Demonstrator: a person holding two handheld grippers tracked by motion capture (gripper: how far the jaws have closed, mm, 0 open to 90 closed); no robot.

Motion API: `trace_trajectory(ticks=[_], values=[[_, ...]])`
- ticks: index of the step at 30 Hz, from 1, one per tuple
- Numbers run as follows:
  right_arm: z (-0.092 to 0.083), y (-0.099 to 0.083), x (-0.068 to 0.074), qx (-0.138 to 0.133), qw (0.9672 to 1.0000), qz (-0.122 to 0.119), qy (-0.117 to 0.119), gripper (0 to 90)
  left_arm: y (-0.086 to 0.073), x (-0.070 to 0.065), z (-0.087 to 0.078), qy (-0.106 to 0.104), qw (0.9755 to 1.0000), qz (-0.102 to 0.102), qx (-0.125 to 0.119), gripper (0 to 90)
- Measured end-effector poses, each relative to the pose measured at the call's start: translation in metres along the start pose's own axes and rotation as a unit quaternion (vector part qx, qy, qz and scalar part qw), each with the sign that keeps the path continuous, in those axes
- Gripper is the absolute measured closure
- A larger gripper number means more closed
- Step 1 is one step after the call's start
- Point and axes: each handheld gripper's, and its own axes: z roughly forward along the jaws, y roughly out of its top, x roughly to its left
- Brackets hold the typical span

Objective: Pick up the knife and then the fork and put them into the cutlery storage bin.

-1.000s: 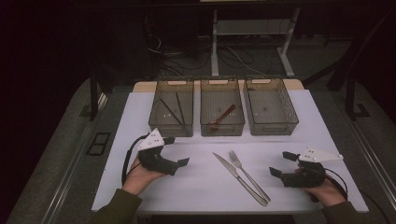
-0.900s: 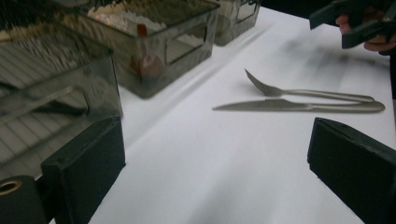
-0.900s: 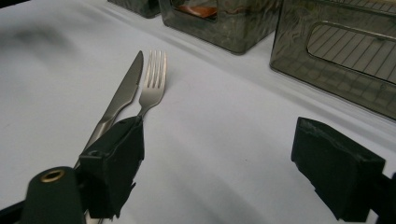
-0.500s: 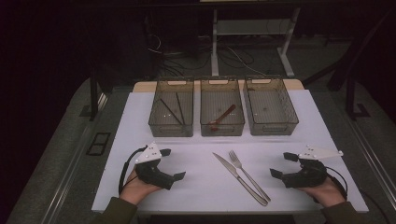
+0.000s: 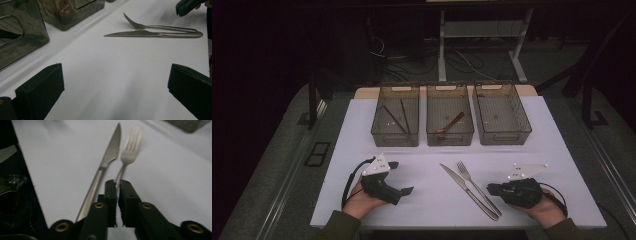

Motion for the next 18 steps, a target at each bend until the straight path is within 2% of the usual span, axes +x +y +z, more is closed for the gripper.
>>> trace_trajectory(ticks=[7, 18], values=[[0.014, 0.000, 0.012, 0.042, 0.9986, -0.028, 0.016, 88.7, 0.000, 0.000, 0.000, 0.000, 1.0000, 0.002, 0.002, 0.0], [0.022, -0.002, 0.016, 0.072, 0.9968, -0.031, 0.014, 88.8, 0.000, 0.000, 0.001, 0.000, 1.0000, 0.003, 0.001, 0.0]])
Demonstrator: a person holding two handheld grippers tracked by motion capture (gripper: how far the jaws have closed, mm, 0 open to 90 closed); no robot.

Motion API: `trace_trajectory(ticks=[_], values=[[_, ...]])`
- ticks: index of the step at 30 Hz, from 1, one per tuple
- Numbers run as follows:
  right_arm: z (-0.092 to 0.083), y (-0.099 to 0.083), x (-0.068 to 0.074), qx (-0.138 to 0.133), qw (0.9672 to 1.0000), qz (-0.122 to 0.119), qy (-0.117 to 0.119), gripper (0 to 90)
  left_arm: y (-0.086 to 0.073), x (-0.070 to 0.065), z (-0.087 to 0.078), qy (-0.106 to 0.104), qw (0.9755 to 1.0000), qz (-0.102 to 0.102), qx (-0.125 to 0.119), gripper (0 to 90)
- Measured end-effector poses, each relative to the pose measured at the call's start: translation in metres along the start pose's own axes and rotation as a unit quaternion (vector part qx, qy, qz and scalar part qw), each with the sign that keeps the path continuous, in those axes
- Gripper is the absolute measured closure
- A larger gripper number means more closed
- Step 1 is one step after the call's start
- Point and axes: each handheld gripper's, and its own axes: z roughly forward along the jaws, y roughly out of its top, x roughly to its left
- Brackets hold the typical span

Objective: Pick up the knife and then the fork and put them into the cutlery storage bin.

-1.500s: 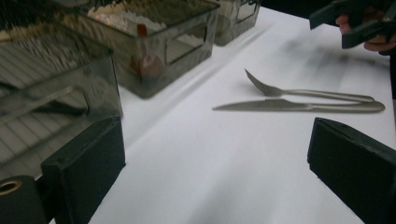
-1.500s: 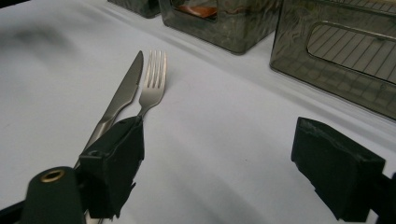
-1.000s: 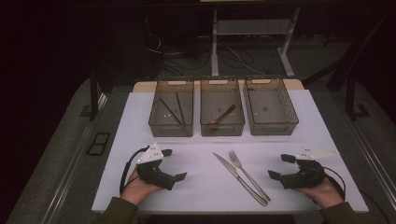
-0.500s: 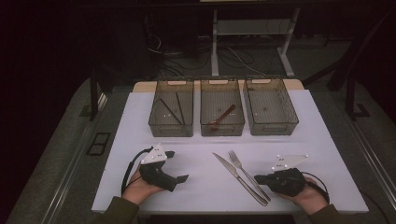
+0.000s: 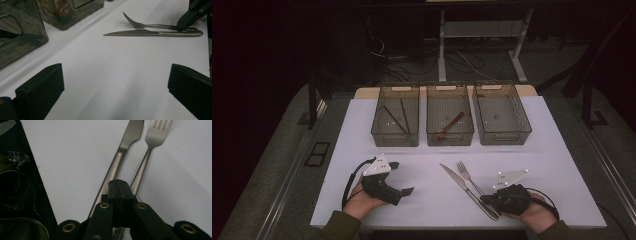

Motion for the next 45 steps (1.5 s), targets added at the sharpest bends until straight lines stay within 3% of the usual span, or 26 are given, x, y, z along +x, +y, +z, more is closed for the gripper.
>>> trace_trajectory(ticks=[7, 14, 21, 27, 29, 32, 35, 38, 43, 45], values=[[-0.004, -0.001, -0.003, 0.010, 0.9994, -0.003, -0.033, 88.8, 0.000, -0.001, -0.001, 0.000, 1.0000, -0.003, 0.001, 0.0], [-0.010, -0.008, -0.021, 0.017, 0.9968, 0.003, -0.078, 88.8, 0.000, 0.000, -0.001, -0.001, 1.0000, -0.001, 0.000, 0.0], [-0.015, -0.012, -0.031, 0.010, 0.9973, 0.017, -0.070, 88.2, 0.000, -0.001, -0.001, -0.002, 1.0000, -0.001, 0.000, 0.0], [-0.023, -0.011, -0.035, -0.006, 0.9993, 0.029, -0.023, 68.3, 0.000, -0.001, -0.001, -0.003, 1.0000, -0.001, 0.000, 0.0], [-0.025, -0.011, -0.036, -0.013, 0.9993, 0.028, -0.023, 58.3, 0.000, -0.001, -0.001, -0.003, 1.0000, -0.001, 0.000, 0.0], [-0.026, -0.009, -0.038, -0.011, 0.9995, 0.026, -0.015, 53.9, 0.000, -0.001, -0.001, -0.003, 1.0000, -0.001, 0.000, 0.0], [-0.026, -0.007, -0.042, -0.012, 0.9996, 0.018, -0.018, 44.9, 0.000, -0.001, -0.001, -0.003, 1.0000, -0.001, -0.001, 0.0], [-0.028, -0.004, -0.044, -0.012, 0.9997, 0.008, -0.019, 44.6, 0.000, -0.001, 0.000, -0.004, 1.0000, 0.001, -0.001, 0.0], [-0.030, 0.004, -0.046, -0.005, 0.9990, -0.008, -0.044, 45.0, 0.000, -0.001, 0.001, -0.004, 1.0000, -0.004, -0.002, 0.0], [-0.029, 0.009, -0.047, -0.003, 0.9991, -0.007, -0.041, 44.7, 0.000, -0.001, 0.001, -0.004, 1.0000, -0.006, -0.001, 0.0]])
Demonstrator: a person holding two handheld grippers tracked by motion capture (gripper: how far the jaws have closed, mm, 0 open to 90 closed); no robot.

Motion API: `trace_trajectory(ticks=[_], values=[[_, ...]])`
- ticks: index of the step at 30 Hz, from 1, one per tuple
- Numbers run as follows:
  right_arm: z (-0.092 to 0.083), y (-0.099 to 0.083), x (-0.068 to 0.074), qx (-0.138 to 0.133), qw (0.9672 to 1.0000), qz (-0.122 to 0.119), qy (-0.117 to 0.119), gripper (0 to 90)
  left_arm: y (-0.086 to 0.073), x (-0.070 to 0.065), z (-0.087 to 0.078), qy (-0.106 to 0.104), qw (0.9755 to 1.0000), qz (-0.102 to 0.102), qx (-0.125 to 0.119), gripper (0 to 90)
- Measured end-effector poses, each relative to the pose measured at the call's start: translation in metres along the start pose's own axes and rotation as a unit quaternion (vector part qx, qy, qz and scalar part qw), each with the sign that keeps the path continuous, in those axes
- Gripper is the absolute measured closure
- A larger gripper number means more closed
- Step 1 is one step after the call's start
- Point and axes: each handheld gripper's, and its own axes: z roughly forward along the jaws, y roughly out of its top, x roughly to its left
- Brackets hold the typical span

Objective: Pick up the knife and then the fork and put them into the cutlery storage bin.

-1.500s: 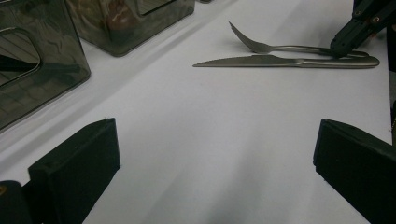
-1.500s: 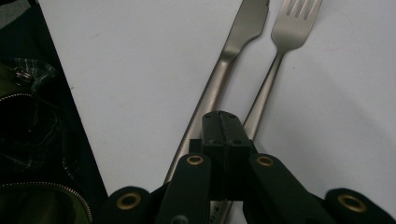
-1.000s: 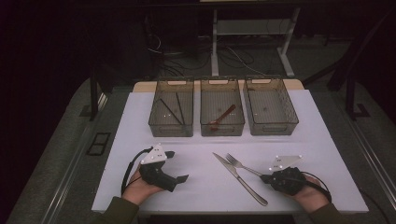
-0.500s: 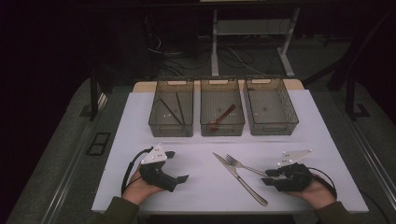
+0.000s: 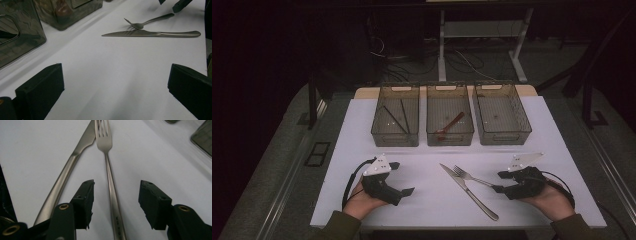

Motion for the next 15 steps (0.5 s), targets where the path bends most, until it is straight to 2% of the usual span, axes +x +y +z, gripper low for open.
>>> trace_trajectory(ticks=[2, 5, 10, 15], values=[[0.002, 0.005, -0.001, 0.006, 1.0000, -0.003, 0.006, 44.7, 0.000, 0.000, 0.000, -0.001, 1.0000, -0.001, 0.001, 0.0], [0.005, 0.014, -0.001, 0.022, 0.9997, 0.000, 0.001, 45.3, 0.000, 0.000, 0.000, -0.002, 1.0000, -0.002, 0.000, 0.0], [0.015, 0.030, -0.001, 0.044, 0.9989, -0.013, 0.001, 47.3, 0.000, 0.000, 0.001, -0.003, 1.0000, -0.002, 0.001, 0.0], [0.030, 0.046, -0.001, 0.078, 0.9963, -0.035, 0.013, 50.2, 0.000, 0.000, 0.001, -0.004, 1.0000, -0.002, 0.001, 0.0]])
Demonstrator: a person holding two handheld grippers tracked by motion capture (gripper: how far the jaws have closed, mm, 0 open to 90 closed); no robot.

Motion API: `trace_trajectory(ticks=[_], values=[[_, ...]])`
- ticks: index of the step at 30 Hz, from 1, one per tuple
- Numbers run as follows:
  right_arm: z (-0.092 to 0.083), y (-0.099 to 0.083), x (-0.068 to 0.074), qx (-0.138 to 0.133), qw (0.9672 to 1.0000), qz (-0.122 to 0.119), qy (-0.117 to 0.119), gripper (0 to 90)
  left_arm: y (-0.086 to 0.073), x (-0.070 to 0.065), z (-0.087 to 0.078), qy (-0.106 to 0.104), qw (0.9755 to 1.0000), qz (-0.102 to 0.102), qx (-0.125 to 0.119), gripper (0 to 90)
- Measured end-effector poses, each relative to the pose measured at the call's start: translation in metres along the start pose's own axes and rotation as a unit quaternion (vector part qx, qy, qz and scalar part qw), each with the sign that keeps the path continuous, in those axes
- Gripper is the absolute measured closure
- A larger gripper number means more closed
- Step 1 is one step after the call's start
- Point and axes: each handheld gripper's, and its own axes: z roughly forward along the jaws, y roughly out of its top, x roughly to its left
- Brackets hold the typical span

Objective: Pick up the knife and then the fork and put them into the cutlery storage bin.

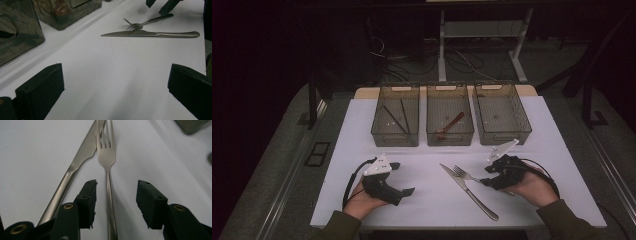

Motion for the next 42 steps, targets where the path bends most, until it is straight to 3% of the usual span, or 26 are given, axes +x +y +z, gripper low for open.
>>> trace_trajectory(ticks=[9, 21, 35, 42], values=[[0.020, 0.021, 0.002, 0.056, 0.9976, -0.040, 0.000, 59.5, 0.000, 0.000, 0.000, -0.001, 1.0000, 0.000, 0.001, 0.0], [0.025, 0.021, 0.005, 0.087, 0.9941, -0.064, 0.001, 76.3, 0.000, -0.001, 0.001, -0.001, 1.0000, 0.001, -0.001, 0.0], [0.026, 0.021, 0.008, 0.091, 0.9936, -0.067, -0.005, 82.5, 0.000, -0.001, 0.001, -0.002, 1.0000, 0.003, 0.001, 0.0], [0.025, 0.017, 0.006, 0.075, 0.9954, -0.060, -0.002, 84.2, 0.000, -0.001, 0.000, -0.002, 1.0000, 0.004, 0.001, 0.0]])
